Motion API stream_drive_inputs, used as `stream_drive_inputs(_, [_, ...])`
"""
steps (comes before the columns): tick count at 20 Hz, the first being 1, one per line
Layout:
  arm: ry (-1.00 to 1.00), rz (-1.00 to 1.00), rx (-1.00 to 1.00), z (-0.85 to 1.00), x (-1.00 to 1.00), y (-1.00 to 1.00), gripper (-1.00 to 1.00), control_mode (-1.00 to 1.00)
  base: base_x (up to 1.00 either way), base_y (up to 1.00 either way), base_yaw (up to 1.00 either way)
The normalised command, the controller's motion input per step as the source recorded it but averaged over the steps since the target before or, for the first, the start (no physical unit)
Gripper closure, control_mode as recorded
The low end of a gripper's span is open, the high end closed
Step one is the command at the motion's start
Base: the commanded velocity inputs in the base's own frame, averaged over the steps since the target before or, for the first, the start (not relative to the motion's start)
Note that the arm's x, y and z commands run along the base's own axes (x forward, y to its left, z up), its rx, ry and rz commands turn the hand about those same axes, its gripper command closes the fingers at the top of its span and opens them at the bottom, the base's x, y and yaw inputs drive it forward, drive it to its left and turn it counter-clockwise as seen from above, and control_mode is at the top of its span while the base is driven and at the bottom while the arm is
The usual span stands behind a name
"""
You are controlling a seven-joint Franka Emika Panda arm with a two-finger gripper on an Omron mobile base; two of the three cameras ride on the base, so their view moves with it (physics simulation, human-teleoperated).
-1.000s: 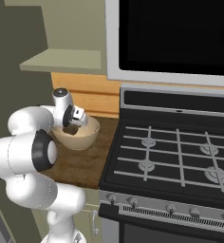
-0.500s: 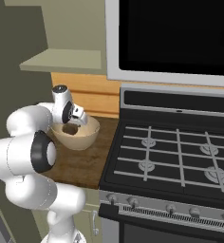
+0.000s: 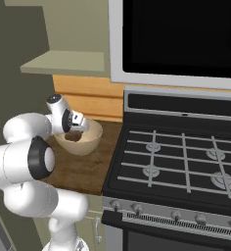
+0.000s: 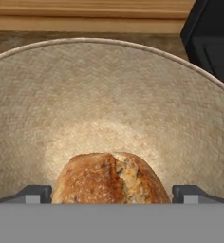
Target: Open the cabinet, pick up the bread from the cabinet and place it in the basket. Then move the basket to the dining counter.
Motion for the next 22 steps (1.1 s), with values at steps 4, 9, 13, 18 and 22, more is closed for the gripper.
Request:
stream_drive_inputs(4, [-0.16, -0.04, -0.05, -0.26, 0.0, 0.0, -1.0, -1.0, 0.0, 0.0, 0.0])
stream_drive_inputs(9, [-0.19, -0.02, 0.0, -0.05, -0.06, -0.01, -1.0, -1.0, 0.0, 0.0, 0.0])
stream_drive_inputs(13, [-0.01, 0.0, 0.0, 0.09, -0.3, -0.13, -1.0, -1.0, 0.0, 0.0, 0.0])
stream_drive_inputs(18, [0.0, 0.0, 0.0, 0.13, -0.43, -0.1, -1.0, -1.0, 0.0, 0.0, 0.0])
stream_drive_inputs(22, [0.0, 0.0, 0.0, 0.09, 0.14, -0.09, -1.0, -1.0, 0.0, 0.0, 0.0])
